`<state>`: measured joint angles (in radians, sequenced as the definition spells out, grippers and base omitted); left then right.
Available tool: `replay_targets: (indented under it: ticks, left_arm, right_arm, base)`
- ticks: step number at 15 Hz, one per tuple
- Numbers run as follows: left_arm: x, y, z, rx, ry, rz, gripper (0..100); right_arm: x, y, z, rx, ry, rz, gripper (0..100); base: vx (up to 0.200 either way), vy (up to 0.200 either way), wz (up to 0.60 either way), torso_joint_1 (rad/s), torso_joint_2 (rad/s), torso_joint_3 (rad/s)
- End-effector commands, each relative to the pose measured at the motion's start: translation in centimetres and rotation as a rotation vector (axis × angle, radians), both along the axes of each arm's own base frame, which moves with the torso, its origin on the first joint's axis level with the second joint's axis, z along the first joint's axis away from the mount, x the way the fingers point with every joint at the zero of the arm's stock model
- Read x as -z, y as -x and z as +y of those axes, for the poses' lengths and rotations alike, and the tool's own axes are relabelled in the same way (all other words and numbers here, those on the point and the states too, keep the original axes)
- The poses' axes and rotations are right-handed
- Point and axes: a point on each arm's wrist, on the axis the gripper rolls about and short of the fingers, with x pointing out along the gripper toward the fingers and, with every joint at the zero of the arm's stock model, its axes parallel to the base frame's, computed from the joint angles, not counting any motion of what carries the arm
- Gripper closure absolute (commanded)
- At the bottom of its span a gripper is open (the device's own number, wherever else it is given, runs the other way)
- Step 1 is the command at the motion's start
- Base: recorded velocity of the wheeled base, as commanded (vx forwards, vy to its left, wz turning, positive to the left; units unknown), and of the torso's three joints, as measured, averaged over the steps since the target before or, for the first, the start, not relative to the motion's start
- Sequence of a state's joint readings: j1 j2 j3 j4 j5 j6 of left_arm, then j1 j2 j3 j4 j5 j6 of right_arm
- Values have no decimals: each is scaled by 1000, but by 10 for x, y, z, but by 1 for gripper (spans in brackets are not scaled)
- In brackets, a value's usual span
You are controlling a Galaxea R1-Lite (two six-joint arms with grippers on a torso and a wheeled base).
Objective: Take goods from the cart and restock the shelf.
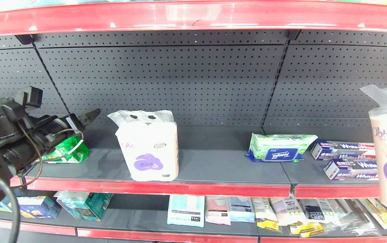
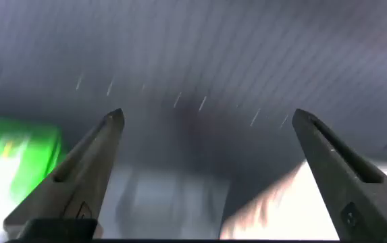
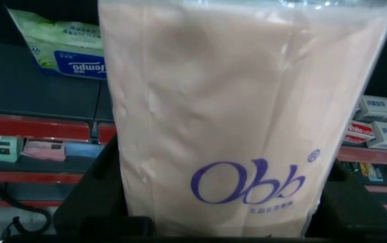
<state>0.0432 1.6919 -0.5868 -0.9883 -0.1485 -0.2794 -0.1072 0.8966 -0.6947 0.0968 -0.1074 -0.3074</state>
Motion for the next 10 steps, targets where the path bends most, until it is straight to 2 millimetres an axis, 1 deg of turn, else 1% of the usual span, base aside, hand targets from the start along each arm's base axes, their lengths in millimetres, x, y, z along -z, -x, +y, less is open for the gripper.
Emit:
replay_targets:
  ticks: [1,2,3,5,7,9,10]
  left_arm:
    - [-42,53,-2,-30,3,72,0]
    - [-46,68,-3,3,7,127,0]
    - [-48,78,-4,29,10,143,0]
    - [-49,105,-7,91,-48,174,0]
    - [-46,131,-9,177,-89,189,0]
    - [-41,151,-11,215,-123,190,0]
    - [-35,165,-12,255,-136,177,0]
  right_arm:
    - [-1,0,0,0,1,-2,100]
    - [-1,0,0,0,0,-3,100]
    - [-1,0,0,1,-2,-3,100]
    - [-2,0,0,-4,-1,-6,100]
    - [-6,-1,2,-19,-3,-19,100]
    - [-9,-2,2,-19,-12,-29,100]
    - [-11,-2,2,-21,-14,-37,100]
  base:
    - [0,0,0,0,0,0]
    - [0,0,0,0,0,0]
    - [0,0,0,0,0,0]
    - [0,0,0,0,0,0]
    - [0,0,0,0,0,0]
    - [0,0,0,0,0,0]
    - [0,0,0,0,0,0]
